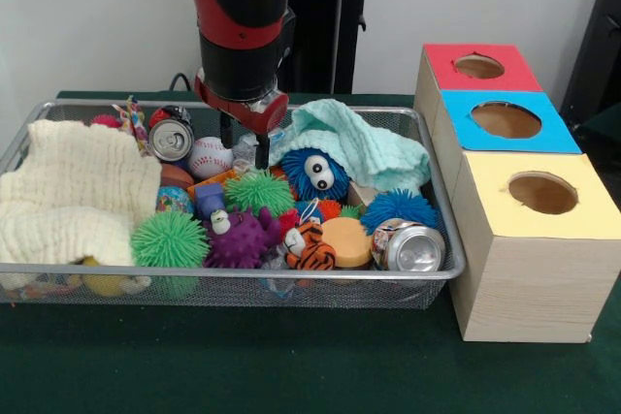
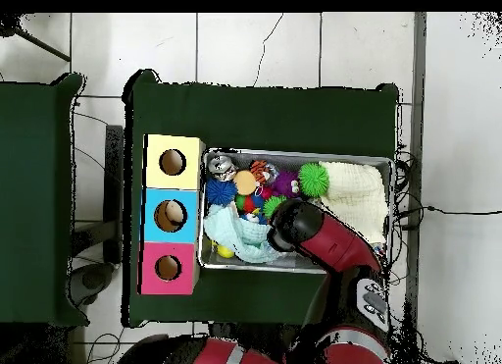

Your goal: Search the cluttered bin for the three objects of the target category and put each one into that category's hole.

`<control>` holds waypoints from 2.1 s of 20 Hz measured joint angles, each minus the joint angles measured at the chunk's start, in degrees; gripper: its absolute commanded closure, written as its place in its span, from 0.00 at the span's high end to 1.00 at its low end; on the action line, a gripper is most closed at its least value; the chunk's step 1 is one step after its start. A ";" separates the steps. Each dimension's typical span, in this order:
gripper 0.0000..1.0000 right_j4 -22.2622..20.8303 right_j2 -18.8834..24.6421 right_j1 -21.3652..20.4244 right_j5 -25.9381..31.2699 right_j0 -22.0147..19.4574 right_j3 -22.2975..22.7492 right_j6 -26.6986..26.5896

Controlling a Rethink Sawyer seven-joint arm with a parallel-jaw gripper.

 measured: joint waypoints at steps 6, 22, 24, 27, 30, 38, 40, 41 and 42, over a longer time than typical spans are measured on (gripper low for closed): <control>1.00 0.76 0.00 1.14 -1.12 0.02 -0.01 0.00; 1.00 1.30 0.01 3.74 -6.68 -0.02 -0.02 0.00; 1.00 1.34 0.01 3.74 -6.68 -0.02 -0.02 0.00; 1.00 1.44 0.01 3.74 -6.68 -0.02 -0.02 0.00; 1.00 1.44 0.01 3.74 -6.68 -0.02 -0.02 0.00; 1.00 1.40 0.01 3.49 -6.67 -0.02 0.02 0.00; 1.00 1.42 0.01 3.38 -6.67 -0.02 0.03 0.00; 1.00 1.40 0.01 3.25 -6.67 -0.03 0.08 0.00; 1.00 1.40 0.02 3.01 -6.67 -0.18 0.26 0.00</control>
